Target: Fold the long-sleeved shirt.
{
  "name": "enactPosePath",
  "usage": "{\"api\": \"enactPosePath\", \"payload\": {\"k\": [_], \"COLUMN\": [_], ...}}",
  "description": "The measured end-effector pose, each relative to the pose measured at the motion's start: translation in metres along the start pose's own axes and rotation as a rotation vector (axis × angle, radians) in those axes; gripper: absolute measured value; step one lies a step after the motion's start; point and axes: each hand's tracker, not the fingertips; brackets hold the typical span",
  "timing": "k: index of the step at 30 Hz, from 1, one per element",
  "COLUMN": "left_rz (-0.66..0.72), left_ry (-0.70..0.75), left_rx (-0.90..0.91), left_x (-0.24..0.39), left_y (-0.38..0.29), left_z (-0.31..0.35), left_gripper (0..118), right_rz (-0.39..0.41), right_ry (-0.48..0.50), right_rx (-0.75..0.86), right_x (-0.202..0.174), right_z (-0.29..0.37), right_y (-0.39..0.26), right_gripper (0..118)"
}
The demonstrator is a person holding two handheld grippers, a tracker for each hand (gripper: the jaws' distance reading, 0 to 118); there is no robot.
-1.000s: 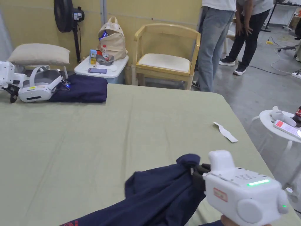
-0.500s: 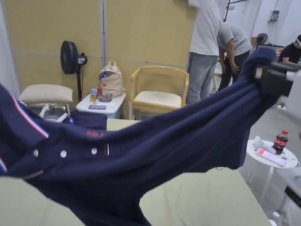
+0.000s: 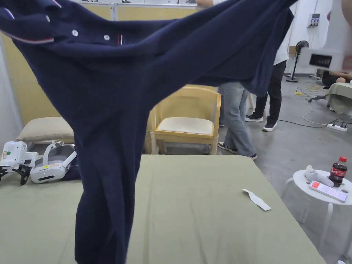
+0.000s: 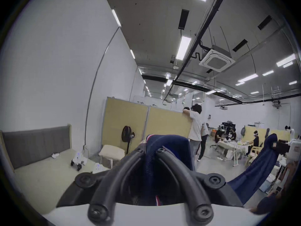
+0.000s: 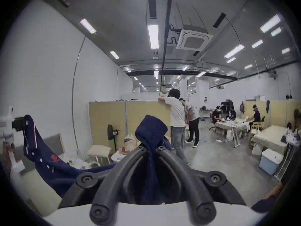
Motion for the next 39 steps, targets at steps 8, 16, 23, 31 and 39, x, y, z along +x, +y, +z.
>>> {"api": "enactPosePath", "payload": {"k": [8,16,23,31,39], "left_rz": [-0.116,-0.180,-0.138,-0.050,0.107], "left_ry": [-0.004,-0.057,-0.094,-0.089,0.027], "left_rx": [0.040,-0.112,-0.317,-0.687,-0.782], "left_x": [0.024,0.012,-0.012,-0.070,-0.121], "left_y": [0.004,-0.137,-0.331,-0.527,-0.549], "left_z": [-0.030,-0.071,-0.058,0.106,0.250], "left_gripper": [5,5,5,5,5], "right_rz": [0.005,-0.041,-0.095,-0.046,-0.089], "right_ry": [-0.042,0.051,0.002,0.019,-0.025], "right_rx": [-0.032,-0.053,-0.277,-0.586,-0.579], "right_x": [-0.003,0.028,0.053,0.075,0.081], "right_z": [-0.061,-0.093,-0.077,0.088,0.263], "right_y": [-0.017,-0.163,-0.372,-0.588,-0.602], "right_gripper": [6,6,6,6,6]}}
